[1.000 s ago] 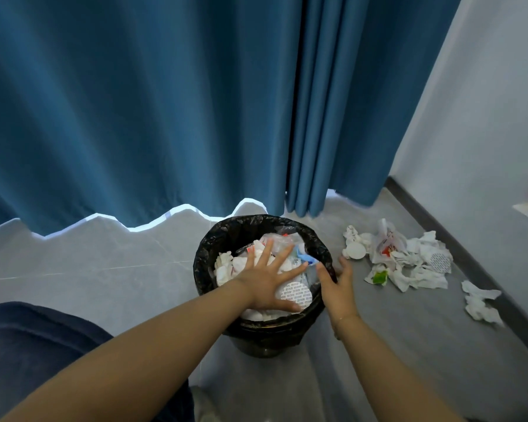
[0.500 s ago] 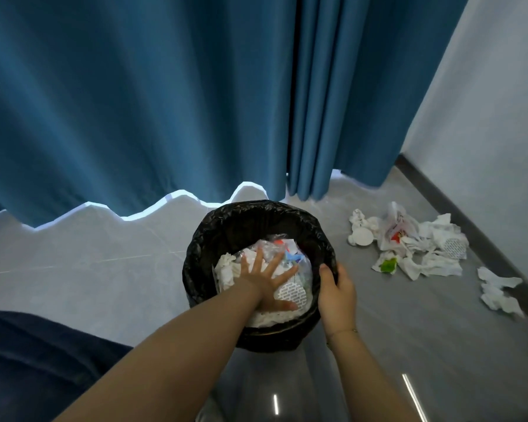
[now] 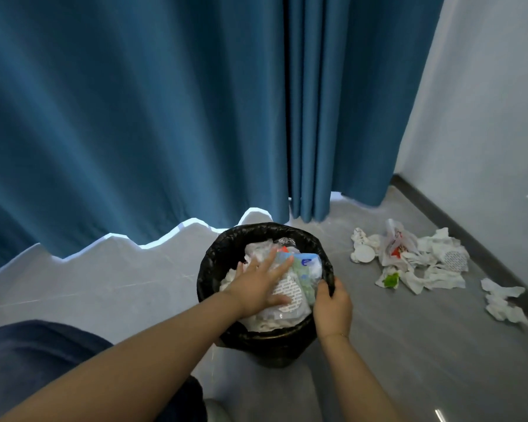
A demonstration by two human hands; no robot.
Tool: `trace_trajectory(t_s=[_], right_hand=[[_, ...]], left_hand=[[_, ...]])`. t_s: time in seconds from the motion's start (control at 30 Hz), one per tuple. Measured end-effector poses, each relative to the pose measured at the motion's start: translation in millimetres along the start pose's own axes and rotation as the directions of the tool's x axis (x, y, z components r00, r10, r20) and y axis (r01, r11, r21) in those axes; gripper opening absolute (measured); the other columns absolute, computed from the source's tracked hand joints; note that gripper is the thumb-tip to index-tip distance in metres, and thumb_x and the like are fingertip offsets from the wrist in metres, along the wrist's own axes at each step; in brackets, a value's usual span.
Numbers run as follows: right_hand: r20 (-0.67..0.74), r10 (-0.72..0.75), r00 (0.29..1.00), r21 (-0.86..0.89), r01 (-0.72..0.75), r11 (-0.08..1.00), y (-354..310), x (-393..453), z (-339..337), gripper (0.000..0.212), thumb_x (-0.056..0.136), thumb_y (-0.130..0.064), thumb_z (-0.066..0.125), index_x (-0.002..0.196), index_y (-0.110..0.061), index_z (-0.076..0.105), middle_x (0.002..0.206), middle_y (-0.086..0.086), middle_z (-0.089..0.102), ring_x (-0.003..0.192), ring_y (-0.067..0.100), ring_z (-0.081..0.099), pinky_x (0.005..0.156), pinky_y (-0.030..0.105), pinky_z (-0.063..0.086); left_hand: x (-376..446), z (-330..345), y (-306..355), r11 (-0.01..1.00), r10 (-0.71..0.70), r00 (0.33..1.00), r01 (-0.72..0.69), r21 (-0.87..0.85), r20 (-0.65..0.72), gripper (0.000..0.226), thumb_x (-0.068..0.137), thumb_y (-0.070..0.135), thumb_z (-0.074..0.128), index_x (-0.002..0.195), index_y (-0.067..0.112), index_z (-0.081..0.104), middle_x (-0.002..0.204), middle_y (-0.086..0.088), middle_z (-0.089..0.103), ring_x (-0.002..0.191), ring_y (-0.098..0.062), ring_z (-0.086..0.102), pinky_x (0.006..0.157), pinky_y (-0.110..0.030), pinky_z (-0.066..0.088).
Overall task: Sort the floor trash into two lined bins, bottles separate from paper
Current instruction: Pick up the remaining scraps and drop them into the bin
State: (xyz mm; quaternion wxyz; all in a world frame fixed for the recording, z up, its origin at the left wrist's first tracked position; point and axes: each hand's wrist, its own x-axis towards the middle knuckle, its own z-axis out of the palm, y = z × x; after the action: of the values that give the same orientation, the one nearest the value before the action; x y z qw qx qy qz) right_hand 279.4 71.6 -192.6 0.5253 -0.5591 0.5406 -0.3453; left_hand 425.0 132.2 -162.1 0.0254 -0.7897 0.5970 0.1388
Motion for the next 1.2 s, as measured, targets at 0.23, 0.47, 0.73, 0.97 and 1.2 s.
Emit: trace_trajectory(t_s=[0.23, 0.47, 0.73, 0.97, 1.2], right_hand=[[0.003, 0.001, 1.0, -0.02, -0.001, 1.0, 0, -2, -3, 0.02, 0.095, -0.02, 0.046, 0.106, -0.011, 0.06, 0.095, 0.01, 0.063, 0.082, 0.023, 0.054, 0.069, 0.029, 0.038], [0.022, -0.018, 1.0, -0.029, 0.019, 0.999, 9, 6, -1, 0.021, 0.094, -0.027, 0.046, 0.106, -0.017, 0.061, 0.098, 0.004, 0.063, 0.088, 0.022, 0.059, 0.073, 0.032, 0.046], [0.046, -0.099, 0.994, -0.035, 0.101, 0.994, 17, 14, -4, 0.023, 0.093, -0.032, 0.045, 0.108, -0.025, 0.062, 0.101, -0.003, 0.064, 0.092, 0.015, 0.06, 0.081, 0.038, 0.051], [0.023, -0.124, 0.992, -0.052, 0.125, 0.991, 13, 15, -4, 0.028, 0.093, -0.022, 0.047, 0.118, -0.026, 0.06, 0.101, -0.014, 0.058, 0.09, 0.003, 0.055, 0.073, 0.016, 0.041], [0.001, -0.069, 0.998, -0.039, 0.069, 0.997, 13, 22, 2, 0.031, 0.089, -0.02, 0.049, 0.111, -0.039, 0.06, 0.096, -0.021, 0.062, 0.087, -0.011, 0.055, 0.069, 0.02, 0.044]], left_hand=[[-13, -29, 11, 0.906, 0.271, 0.9, -0.12, 0.405, -0.34, 0.072, 0.082, 0.052, 0.062, 0.144, 0.031, 0.032, 0.137, -0.001, 0.045, 0.119, -0.025, 0.048, 0.092, -0.036, 0.042], [18, -4, -3, 0.888, 0.229, 0.973, -0.226, 0.399, 0.041, 0.093, 0.075, 0.084, 0.03, 0.14, 0.045, -0.023, 0.15, 0.001, -0.037, 0.134, -0.029, -0.039, 0.102, -0.068, -0.02], [63, 48, -10, 0.932, 0.199, 0.948, -0.262, 0.251, 0.249, 0.102, 0.074, 0.076, 0.049, 0.141, 0.047, -0.021, 0.147, 0.008, -0.042, 0.132, -0.03, -0.042, 0.102, -0.073, -0.001], [82, 92, -28, 0.925, 0.25, 0.926, -0.314, 0.212, 0.283, 0.101, 0.073, 0.081, 0.041, 0.146, 0.038, -0.015, 0.143, 0.004, -0.046, 0.128, -0.035, -0.045, 0.107, -0.069, 0.0], [98, 116, -37, 0.946, 0.261, 0.901, -0.31, 0.093, 0.346, 0.097, 0.079, 0.073, 0.046, 0.148, 0.036, -0.012, 0.138, 0.005, -0.049, 0.126, -0.035, -0.047, 0.101, -0.067, -0.019]])
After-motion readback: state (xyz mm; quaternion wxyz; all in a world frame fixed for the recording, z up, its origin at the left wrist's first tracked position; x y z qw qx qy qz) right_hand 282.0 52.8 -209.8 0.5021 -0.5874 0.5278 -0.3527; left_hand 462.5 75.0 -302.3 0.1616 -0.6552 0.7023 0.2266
